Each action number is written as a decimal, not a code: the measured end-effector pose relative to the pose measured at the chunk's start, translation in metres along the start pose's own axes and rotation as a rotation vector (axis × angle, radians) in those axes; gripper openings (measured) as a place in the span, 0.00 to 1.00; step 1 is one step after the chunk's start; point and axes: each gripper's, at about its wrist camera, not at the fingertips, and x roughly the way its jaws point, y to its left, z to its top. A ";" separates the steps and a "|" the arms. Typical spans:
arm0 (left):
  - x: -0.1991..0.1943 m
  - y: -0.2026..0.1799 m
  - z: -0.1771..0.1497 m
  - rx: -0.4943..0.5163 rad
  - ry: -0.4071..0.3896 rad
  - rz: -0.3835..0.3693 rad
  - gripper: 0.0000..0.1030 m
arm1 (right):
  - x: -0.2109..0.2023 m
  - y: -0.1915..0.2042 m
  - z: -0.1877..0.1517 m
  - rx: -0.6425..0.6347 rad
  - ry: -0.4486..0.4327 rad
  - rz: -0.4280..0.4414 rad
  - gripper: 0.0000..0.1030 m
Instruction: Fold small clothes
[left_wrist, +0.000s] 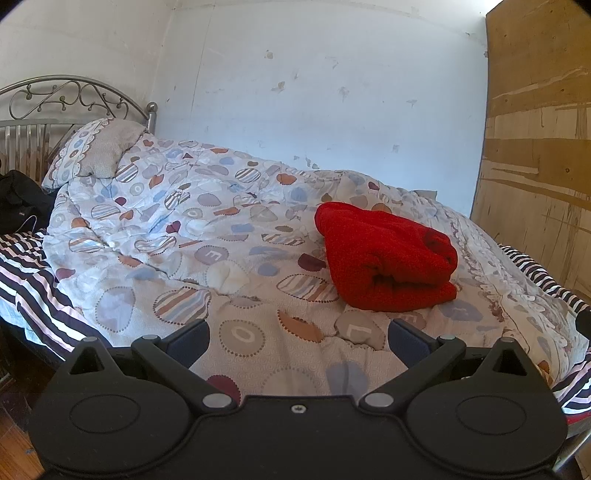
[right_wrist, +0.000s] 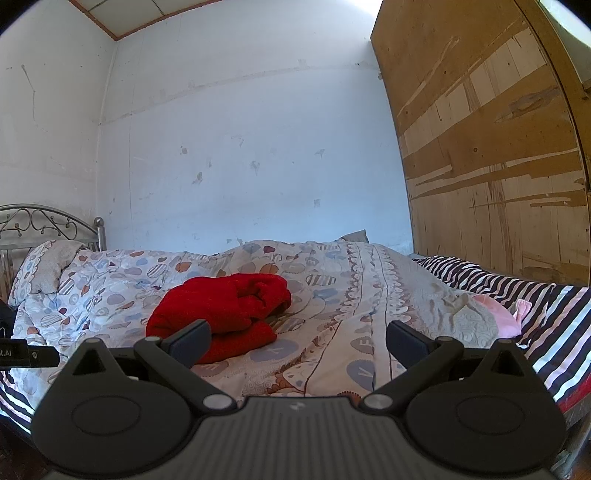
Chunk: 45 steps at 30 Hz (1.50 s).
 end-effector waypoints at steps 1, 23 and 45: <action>0.000 0.000 0.000 0.000 0.000 0.000 0.99 | 0.000 0.000 0.000 0.000 0.000 0.000 1.00; 0.000 0.000 0.000 0.000 0.003 0.001 0.99 | 0.000 0.000 -0.003 0.003 0.004 -0.002 1.00; 0.002 -0.002 -0.006 0.021 0.034 0.022 0.99 | 0.001 0.000 -0.009 0.006 0.011 -0.003 1.00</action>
